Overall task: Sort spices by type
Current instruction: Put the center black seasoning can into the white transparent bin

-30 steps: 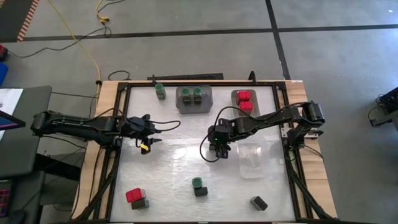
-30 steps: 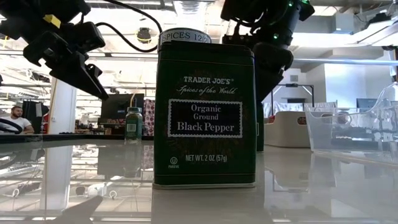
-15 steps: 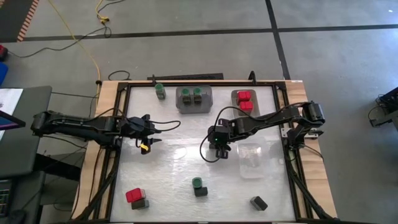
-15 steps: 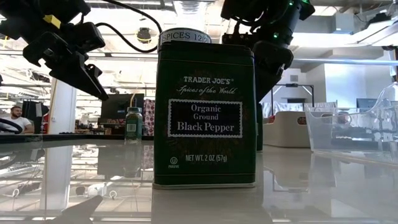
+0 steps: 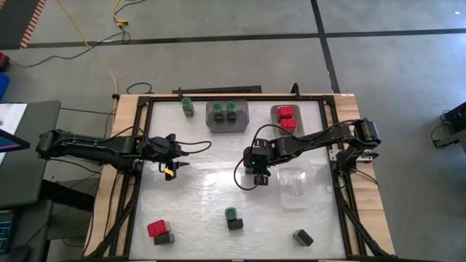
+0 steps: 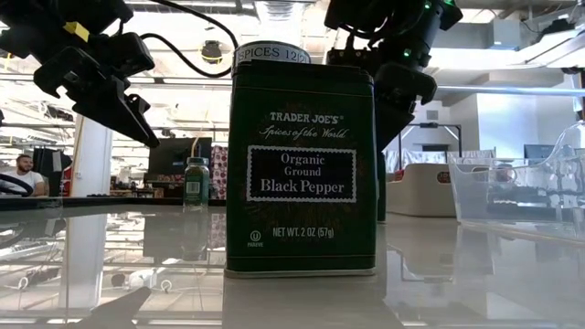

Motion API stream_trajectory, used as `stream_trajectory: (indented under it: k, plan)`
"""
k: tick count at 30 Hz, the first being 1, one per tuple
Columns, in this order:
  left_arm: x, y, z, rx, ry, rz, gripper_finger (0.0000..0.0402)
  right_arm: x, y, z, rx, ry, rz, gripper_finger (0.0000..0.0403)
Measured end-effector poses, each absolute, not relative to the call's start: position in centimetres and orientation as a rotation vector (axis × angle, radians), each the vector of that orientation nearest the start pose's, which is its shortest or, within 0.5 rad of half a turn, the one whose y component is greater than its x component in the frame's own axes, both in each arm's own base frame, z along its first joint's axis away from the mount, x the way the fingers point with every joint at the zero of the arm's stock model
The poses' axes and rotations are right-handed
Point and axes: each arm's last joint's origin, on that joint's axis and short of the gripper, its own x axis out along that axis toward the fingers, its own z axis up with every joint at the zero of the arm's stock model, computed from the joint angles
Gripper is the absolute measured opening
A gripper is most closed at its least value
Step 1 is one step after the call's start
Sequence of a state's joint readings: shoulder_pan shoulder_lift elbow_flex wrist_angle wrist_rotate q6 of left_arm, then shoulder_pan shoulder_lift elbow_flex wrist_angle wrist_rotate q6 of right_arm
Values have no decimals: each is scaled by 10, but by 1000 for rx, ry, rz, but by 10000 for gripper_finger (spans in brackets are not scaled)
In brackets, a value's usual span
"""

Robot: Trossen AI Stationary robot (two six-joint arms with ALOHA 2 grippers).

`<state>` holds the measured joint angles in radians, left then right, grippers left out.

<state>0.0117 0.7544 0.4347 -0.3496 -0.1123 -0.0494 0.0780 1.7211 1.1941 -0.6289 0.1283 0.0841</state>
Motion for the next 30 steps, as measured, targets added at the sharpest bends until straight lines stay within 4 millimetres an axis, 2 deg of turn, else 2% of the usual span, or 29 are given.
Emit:
stream_trajectory:
  k: [4,10,14,20,25,30]
  plan:
    - [155,5,204,-14,666,136,167,333,25,214,-64,1142,-75,151]
    - [155,5,204,-14,666,136,167,311,33,254,-72,1042,-42,150]
    - [155,5,204,-14,665,136,167,283,40,281,-80,1029,-14,150]
    - [155,5,204,-14,666,136,167,235,56,305,-49,1092,-44,150]
    - [155,5,204,-14,667,136,167,200,69,301,-53,1122,-26,150]
    - [154,5,204,-14,671,136,167,171,73,278,-14,1156,-32,150]
